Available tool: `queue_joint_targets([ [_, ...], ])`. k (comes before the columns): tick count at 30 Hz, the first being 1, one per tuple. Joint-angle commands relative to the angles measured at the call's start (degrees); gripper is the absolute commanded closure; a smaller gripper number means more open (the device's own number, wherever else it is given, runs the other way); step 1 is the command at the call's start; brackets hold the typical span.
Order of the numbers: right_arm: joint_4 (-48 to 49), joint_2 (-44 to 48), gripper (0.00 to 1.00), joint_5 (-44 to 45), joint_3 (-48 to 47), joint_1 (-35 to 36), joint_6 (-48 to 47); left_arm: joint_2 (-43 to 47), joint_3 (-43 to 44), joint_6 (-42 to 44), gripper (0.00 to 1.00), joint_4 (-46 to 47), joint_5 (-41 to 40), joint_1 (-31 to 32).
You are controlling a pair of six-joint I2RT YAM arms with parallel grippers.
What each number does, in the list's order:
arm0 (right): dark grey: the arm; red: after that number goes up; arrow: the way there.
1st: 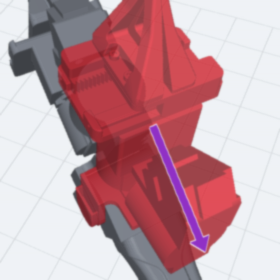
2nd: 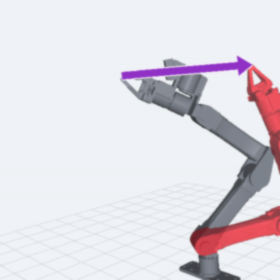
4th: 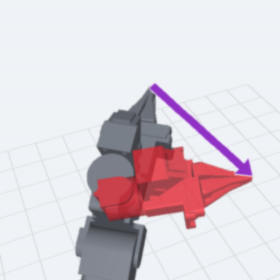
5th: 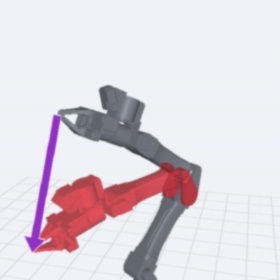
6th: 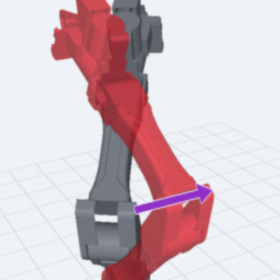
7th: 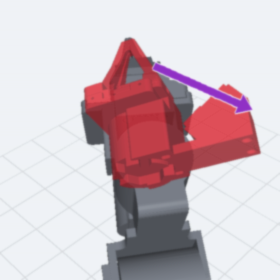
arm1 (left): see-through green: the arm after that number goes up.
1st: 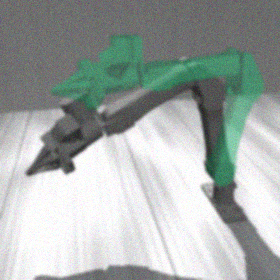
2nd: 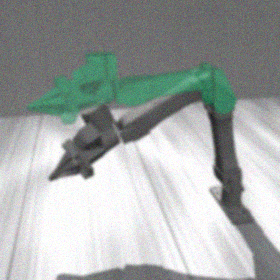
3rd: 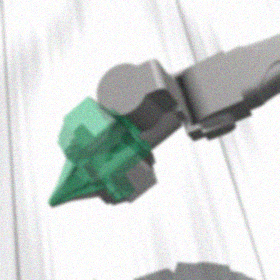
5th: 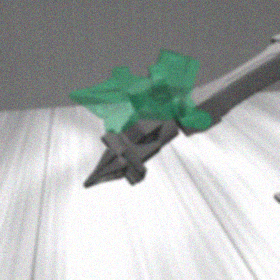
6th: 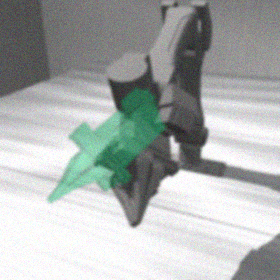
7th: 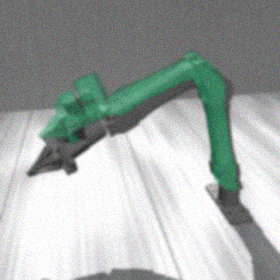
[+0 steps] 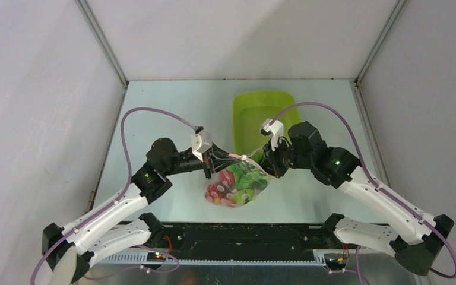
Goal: Place the food in the zip-top bag and seal the zipper
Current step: Adjust the fake vegetable in the zipper food storage bag.
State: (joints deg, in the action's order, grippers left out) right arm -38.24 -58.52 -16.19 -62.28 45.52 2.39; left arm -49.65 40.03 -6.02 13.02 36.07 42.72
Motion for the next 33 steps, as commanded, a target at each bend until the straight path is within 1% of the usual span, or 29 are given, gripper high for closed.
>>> queue_joint_targets([
  [1,-2.39,-0.55,0.91,-3.29,2.89,-0.19,1.01,2.23,0.4,0.09,1.0,7.82,-0.69,-0.18],
  [3,-1.66,-1.33,0.91,-3.65,3.01,-0.18,1.12,2.31,0.31,-0.14,1.0,8.17,-0.53,-0.14],
  [5,-1.43,-2.52,0.91,-1.46,3.03,-0.01,2.0,2.35,0.21,-0.35,1.0,8.54,-0.3,-0.1],
  [8,-1.66,-4.35,0.91,5.81,2.98,1.12,3.45,2.51,0.1,-0.52,1.0,8.51,-0.17,-0.15],
  [10,-1.88,-5.41,0.91,9.02,2.98,2.46,4.3,2.62,0.03,-0.61,1.0,8.68,0.14,-0.15],
  [13,-3.75,-6.73,0.91,10.88,2.59,4.42,4.81,2.82,0.03,-0.68,1.0,8.82,0.31,-0.14],
  [17,-7.8,-8.14,0.91,15.58,1.51,6.9,6.38,2.94,0.0,-0.78,1.0,8.83,0.35,-0.14],
  [18,-8.38,-8.08,0.91,17.75,0.81,7.6,6.61,2.96,0.01,-0.75,1.0,8.81,0.38,-0.15],
  [20,-9.37,-7.31,0.91,19.13,-0.28,8.28,6.61,2.84,0.09,-0.67,1.0,8.9,0.26,-0.18],
  [22,-8.68,-5.29,0.83,19.5,-1.63,8.48,5.85,2.79,0.18,-0.67,1.0,8.87,0.34,-0.16],
  [23,-7.55,-3.59,0.74,19.96,-2.2,8.52,5.6,2.78,0.21,-0.66,1.0,8.83,0.32,-0.17],
  [26,-2.32,1.09,0.65,20.66,-3.25,8.53,3.87,2.87,0.18,-0.77,1.0,8.71,0.31,-0.09],
  [27,-1.16,3.67,0.59,20.51,-3.22,8.54,3.26,3.02,0.1,-0.76,1.0,8.7,0.31,-0.14],
  [30,2.72,7.96,0.55,19.16,-3.25,8.39,1.9,3.31,0.05,-0.79,1.0,8.8,0.38,-0.14],
  [33,3.28,11.61,0.52,19.83,-3.2,8.17,1.67,3.3,0.16,-0.68,1.0,8.76,0.57,-0.12],
])
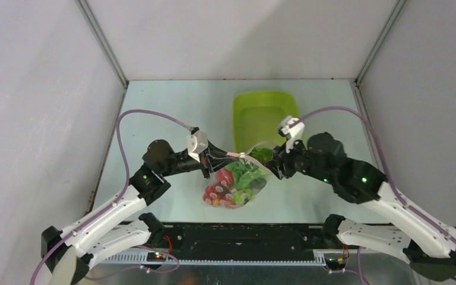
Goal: Place the food in the zip-top bag and seal the zipper
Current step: Adjust the fake vegetable in the zipper food storage bag.
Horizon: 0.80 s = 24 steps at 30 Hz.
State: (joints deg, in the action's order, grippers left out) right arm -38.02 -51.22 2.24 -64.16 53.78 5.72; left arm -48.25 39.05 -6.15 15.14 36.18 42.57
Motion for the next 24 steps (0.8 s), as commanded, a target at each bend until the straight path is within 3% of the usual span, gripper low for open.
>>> queue_joint_targets([
  [1,2.5,5.33,0.52,2.4,-1.36,-0.13,-1.31,1.86,1.13,-0.54,1.0,6.65,0.6,0.04],
  [5,-0.97,6.84,0.57,9.34,-1.34,-1.38,1.76,1.48,1.47,-0.53,1.0,6.71,1.08,0.0],
  [12,-0.29,6.24,0.68,6.54,0.22,-3.36,2.84,0.51,2.04,-0.52,1.0,6.74,1.82,0.0],
  [19,5.0,0.94,0.81,-9.53,1.64,-4.59,0.9,0.31,2.25,-0.58,1.0,6.71,1.75,0.06],
  [24,5.77,-4.59,0.83,-22.12,2.28,-4.05,-0.86,0.27,2.18,-0.51,1.0,6.68,1.13,-0.02],
])
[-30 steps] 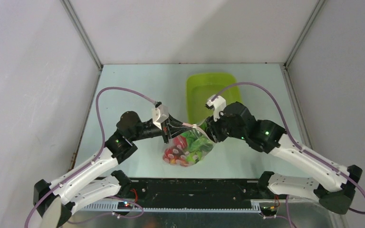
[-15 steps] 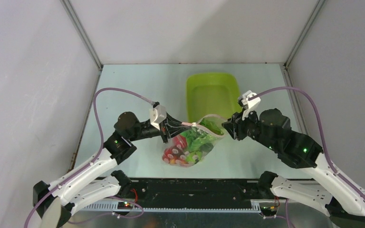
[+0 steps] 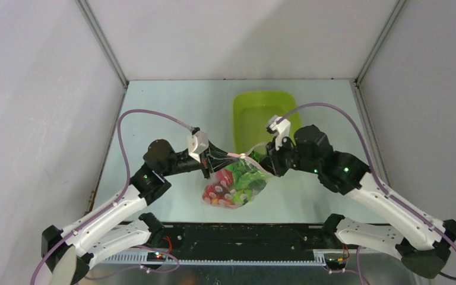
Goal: Place the food in the zip-top bag and seal the zipper
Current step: Adjust the fake vegetable in the zipper food storage bag.
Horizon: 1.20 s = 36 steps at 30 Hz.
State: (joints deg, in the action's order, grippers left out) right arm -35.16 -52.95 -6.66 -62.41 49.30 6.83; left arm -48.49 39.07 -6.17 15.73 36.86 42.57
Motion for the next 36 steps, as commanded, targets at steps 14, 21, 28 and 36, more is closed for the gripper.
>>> queue_joint_targets([
  [14,2.6,-15.53,0.86,-4.83,1.69,3.29,-0.73,2.21,1.42,-0.51,1.0,6.36,-0.44,0.04],
  [21,3.74,-13.81,0.84,-0.62,1.74,5.66,0.75,2.25,1.23,-0.38,1.0,6.08,-0.7,-0.02],
  [28,7.56,-3.13,0.57,-2.26,1.71,5.68,-1.19,2.72,0.76,-0.1,1.0,5.85,-1.26,0.06],
  [36,8.66,3.44,0.5,-0.5,1.74,5.54,-5.36,2.61,1.26,0.31,1.0,4.87,-0.95,0.01],
])
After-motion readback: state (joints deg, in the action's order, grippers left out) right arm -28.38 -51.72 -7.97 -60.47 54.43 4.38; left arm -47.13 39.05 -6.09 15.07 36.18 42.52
